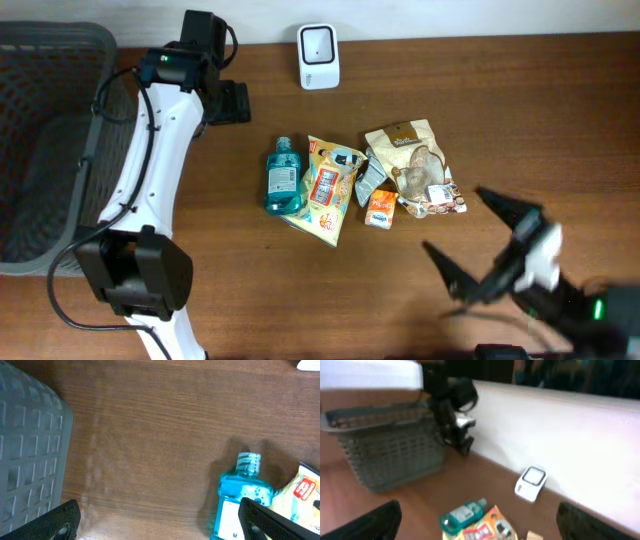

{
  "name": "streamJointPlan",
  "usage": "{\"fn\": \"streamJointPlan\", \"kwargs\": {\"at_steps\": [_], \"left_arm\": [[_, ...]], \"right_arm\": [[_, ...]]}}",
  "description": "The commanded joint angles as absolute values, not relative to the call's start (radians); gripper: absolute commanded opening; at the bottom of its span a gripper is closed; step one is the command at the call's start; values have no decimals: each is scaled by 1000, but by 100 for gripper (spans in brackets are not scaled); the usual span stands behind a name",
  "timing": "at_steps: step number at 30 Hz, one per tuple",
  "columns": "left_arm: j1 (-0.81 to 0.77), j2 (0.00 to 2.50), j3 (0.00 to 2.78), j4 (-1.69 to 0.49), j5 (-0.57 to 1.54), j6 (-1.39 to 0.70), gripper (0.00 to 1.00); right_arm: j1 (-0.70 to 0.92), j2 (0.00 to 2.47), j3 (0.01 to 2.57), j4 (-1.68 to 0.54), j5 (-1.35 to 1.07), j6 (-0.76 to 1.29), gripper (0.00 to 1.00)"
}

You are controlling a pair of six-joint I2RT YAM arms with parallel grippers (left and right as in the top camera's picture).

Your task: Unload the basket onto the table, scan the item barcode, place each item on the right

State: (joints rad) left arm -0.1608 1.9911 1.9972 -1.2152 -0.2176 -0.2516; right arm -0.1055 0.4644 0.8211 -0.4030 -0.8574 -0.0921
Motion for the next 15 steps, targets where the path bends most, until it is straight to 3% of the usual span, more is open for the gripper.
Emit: {"fn": "streamJointPlan", "kwargs": {"at_steps": [1,4,6,8,11,15], "left_arm": [[-160,1995,1998,-1216,-225,-262,99],[-160,1995,1998,-1216,-225,-262,99],[-160,1995,1998,-1216,-225,-261,99],[-161,1995,1998,-1216,-225,-262,99],[-160,1995,1998,-1216,-225,-262,99],[-160,1995,1998,-1216,-225,-261,99]], "right_arm": [[-112,694,966,-463,-1159,-51,98],[-111,860,975,-352,-1387,43,98],[-109,963,975,-284,-1302,281,98],[-77,1036,979,-273,-1216,340,98],[43,1119,1003,-368,-962,379,98],[283,1350,1221,-778,-402,357,98]]}}
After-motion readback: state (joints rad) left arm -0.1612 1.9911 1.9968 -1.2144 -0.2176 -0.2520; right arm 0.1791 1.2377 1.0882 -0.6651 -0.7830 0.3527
